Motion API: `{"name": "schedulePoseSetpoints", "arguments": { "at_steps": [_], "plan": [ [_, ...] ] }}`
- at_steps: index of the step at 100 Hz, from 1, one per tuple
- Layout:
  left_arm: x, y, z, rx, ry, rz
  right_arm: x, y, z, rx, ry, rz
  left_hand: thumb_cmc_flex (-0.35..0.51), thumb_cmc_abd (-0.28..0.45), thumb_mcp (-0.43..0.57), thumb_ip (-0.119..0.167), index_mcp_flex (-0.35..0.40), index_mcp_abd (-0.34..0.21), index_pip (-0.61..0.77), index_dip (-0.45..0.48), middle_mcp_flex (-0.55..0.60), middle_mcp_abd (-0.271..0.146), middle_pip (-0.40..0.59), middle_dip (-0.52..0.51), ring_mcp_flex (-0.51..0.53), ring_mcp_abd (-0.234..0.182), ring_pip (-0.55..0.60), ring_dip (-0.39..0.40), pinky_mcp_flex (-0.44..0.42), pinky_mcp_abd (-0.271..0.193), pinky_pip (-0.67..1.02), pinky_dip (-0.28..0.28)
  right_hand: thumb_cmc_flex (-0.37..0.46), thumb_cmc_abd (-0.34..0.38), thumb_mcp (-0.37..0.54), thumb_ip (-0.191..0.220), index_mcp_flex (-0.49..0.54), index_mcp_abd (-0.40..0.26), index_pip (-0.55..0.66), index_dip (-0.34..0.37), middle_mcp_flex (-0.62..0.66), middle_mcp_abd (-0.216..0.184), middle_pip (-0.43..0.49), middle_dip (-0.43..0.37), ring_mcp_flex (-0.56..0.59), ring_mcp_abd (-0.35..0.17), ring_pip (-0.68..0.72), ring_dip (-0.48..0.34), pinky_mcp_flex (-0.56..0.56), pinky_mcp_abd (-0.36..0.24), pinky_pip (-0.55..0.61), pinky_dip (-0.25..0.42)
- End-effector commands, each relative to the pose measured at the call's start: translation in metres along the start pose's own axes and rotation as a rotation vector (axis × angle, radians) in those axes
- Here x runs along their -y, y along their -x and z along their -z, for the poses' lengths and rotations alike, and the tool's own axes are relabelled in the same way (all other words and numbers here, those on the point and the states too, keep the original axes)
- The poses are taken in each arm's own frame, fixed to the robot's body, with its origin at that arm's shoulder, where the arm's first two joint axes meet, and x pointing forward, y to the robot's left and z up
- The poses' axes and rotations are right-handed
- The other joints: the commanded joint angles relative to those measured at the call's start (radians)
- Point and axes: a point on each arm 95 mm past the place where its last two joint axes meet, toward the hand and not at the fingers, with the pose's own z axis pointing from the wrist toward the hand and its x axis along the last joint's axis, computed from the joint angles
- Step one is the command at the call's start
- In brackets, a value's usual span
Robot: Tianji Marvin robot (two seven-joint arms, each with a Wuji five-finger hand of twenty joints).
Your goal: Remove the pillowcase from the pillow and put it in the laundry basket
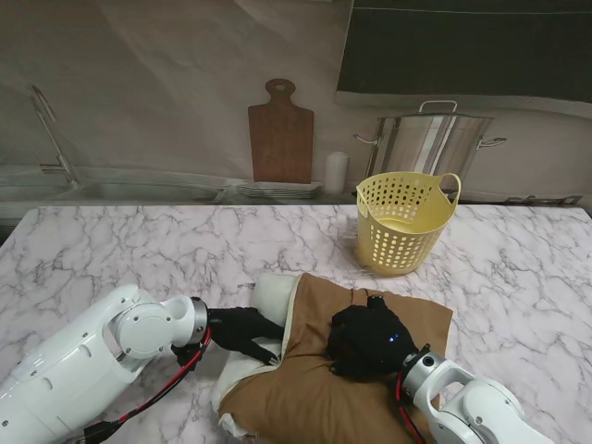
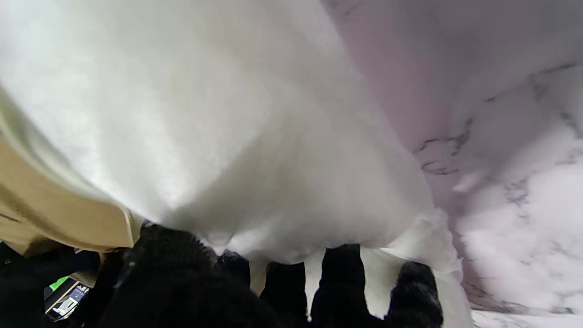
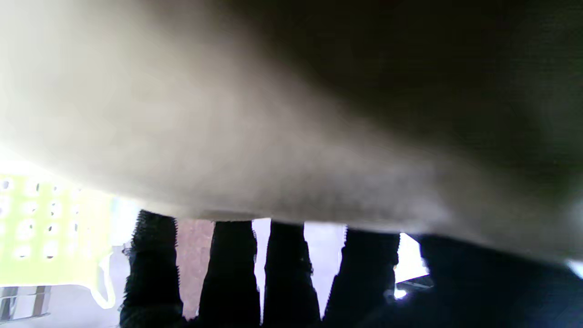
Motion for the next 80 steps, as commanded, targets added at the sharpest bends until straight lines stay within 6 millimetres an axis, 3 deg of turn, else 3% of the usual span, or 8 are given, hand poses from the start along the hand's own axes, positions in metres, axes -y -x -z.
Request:
{"name": "schedulePoseSetpoints", "arguments": {
  "at_steps": [1, 19, 28, 41, 60, 66, 74, 80],
  "plan": [
    [-0.028, 0.017, 0.002, 0.062, 0.087, 0.032, 0.013, 0.011, 0.008, 0.031, -0.034, 0.021, 0.122, 0.008, 0.021, 0.005, 0.0, 0.133, -0.002, -0.006, -0.006, 0.102, 0.004, -0.01, 0.038, 0.114, 0.001, -0.005, -0.004, 0.026, 0.586, -0.013, -0.015, -0.053, 0.08, -0.005, 0.183, 0.023, 0.197, 0.104, 0.057, -0.007, 0.037, 0.043, 0.042, 0.001, 0.028, 0.024, -0.002, 0.043, -0.007, -0.016],
    [-0.029, 0.021, 0.007, 0.092, 0.095, 0.023, 0.013, 0.023, 0.019, 0.061, -0.052, 0.047, 0.201, -0.012, 0.024, 0.008, -0.004, 0.127, -0.006, -0.01, -0.009, 0.101, 0.004, -0.011, 0.038, 0.113, 0.002, -0.005, -0.004, 0.025, 0.588, -0.014, -0.084, -0.047, 0.129, 0.031, 0.33, 0.125, 0.207, 0.211, 0.149, -0.034, 0.091, 0.129, 0.111, -0.02, 0.083, 0.08, 0.016, 0.043, 0.004, -0.015],
    [-0.03, 0.022, 0.006, 0.096, 0.105, 0.016, 0.014, 0.028, 0.024, 0.072, -0.066, 0.051, 0.18, -0.017, 0.014, 0.006, -0.008, 0.127, -0.008, -0.011, -0.011, 0.099, 0.004, -0.012, 0.037, 0.111, 0.001, -0.005, -0.004, 0.026, 0.587, -0.015, -0.11, -0.033, 0.141, 0.078, 0.396, 0.151, 0.18, 0.358, 0.188, -0.044, 0.107, 0.178, 0.138, -0.031, 0.113, 0.117, 0.023, 0.044, 0.01, -0.016],
    [-0.032, 0.023, 0.003, 0.097, 0.135, 0.01, 0.014, 0.032, 0.032, 0.084, -0.086, 0.041, 0.161, -0.027, 0.014, 0.008, -0.014, 0.126, -0.01, -0.013, -0.014, 0.095, 0.003, -0.012, 0.035, 0.11, 0.001, -0.006, -0.005, 0.023, 0.587, -0.015, -0.118, -0.025, 0.131, 0.078, 0.429, 0.151, 0.209, 0.385, 0.231, -0.054, 0.129, 0.196, 0.165, -0.044, 0.145, 0.137, 0.025, 0.044, 0.009, -0.017],
    [-0.032, 0.025, 0.002, 0.117, 0.159, -0.009, 0.011, 0.034, 0.042, 0.08, -0.107, 0.007, 0.162, -0.028, 0.02, 0.009, -0.015, 0.126, -0.01, -0.014, -0.014, 0.094, 0.005, -0.012, 0.035, 0.108, 0.001, -0.006, -0.005, 0.021, 0.587, -0.016, -0.132, -0.015, 0.114, 0.077, 0.43, 0.125, 0.201, 0.384, 0.253, -0.057, 0.118, 0.197, 0.172, -0.046, 0.154, 0.147, 0.027, 0.044, 0.007, -0.018],
    [-0.031, 0.025, 0.002, 0.118, 0.152, -0.012, 0.012, 0.029, 0.039, 0.057, -0.084, -0.062, 0.162, -0.028, 0.02, 0.009, -0.009, 0.128, -0.007, -0.014, -0.006, 0.095, 0.008, -0.011, 0.04, 0.111, 0.003, -0.005, -0.001, 0.022, 0.59, -0.015, -0.074, -0.036, 0.063, 0.019, 0.253, 0.057, 0.117, 0.256, 0.209, -0.041, 0.042, 0.155, 0.147, -0.033, 0.112, 0.123, 0.027, 0.041, 0.005, -0.013],
    [-0.03, 0.021, 0.001, 0.101, 0.112, -0.008, 0.013, 0.023, 0.032, 0.015, -0.066, -0.067, 0.161, -0.024, 0.02, 0.009, -0.005, 0.128, -0.005, -0.013, 0.0, 0.095, 0.01, -0.01, 0.045, 0.11, 0.007, -0.003, 0.001, 0.02, 0.595, -0.013, -0.047, -0.053, 0.049, 0.005, 0.116, 0.003, 0.107, 0.171, 0.196, -0.046, 0.024, 0.13, 0.154, -0.041, 0.098, 0.112, 0.042, 0.036, 0.008, -0.006],
    [-0.029, 0.017, 0.003, 0.082, 0.076, -0.007, 0.011, 0.021, 0.026, -0.003, -0.053, -0.049, 0.15, -0.022, 0.016, 0.008, -0.003, 0.129, -0.004, -0.013, 0.001, 0.098, 0.011, -0.009, 0.046, 0.11, 0.008, -0.002, 0.001, 0.02, 0.598, -0.011, -0.029, -0.061, 0.056, 0.007, 0.082, -0.016, 0.115, 0.161, 0.194, -0.049, 0.024, 0.127, 0.16, -0.047, 0.098, 0.112, 0.049, 0.034, 0.011, -0.005]
  ]
}}
